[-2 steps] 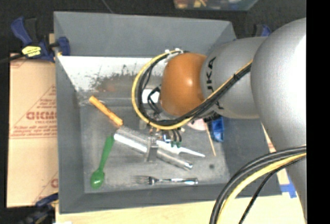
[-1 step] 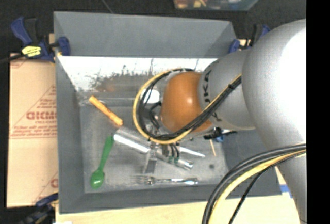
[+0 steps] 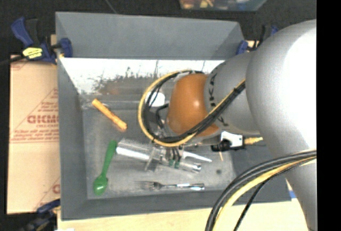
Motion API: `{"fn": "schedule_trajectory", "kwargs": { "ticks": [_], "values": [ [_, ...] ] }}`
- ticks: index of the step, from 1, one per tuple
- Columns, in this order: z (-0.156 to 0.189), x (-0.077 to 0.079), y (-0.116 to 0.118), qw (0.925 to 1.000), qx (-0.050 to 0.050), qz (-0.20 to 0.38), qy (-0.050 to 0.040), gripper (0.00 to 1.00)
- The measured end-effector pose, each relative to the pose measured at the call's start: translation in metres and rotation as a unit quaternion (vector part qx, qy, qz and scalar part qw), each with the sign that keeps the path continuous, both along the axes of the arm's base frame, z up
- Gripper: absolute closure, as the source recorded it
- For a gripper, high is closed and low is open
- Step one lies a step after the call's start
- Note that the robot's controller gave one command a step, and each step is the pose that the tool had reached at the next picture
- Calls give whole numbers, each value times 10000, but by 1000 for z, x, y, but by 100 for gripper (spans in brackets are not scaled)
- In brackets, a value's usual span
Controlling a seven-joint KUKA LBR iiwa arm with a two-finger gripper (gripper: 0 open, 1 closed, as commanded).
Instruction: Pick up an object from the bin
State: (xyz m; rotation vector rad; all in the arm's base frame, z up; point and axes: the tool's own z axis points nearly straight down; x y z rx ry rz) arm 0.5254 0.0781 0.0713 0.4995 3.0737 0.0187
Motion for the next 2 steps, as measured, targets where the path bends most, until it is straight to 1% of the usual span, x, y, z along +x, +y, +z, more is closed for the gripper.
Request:
{"fn": "schedule_trajectory", "kwargs": {
  "ticks": [1, 2],
  "values": [
    [0, 0, 0, 10000, 0, -3, 0, 100],
    [24, -4, -1, 10000, -9, -1, 72, 100]
  ]
}}
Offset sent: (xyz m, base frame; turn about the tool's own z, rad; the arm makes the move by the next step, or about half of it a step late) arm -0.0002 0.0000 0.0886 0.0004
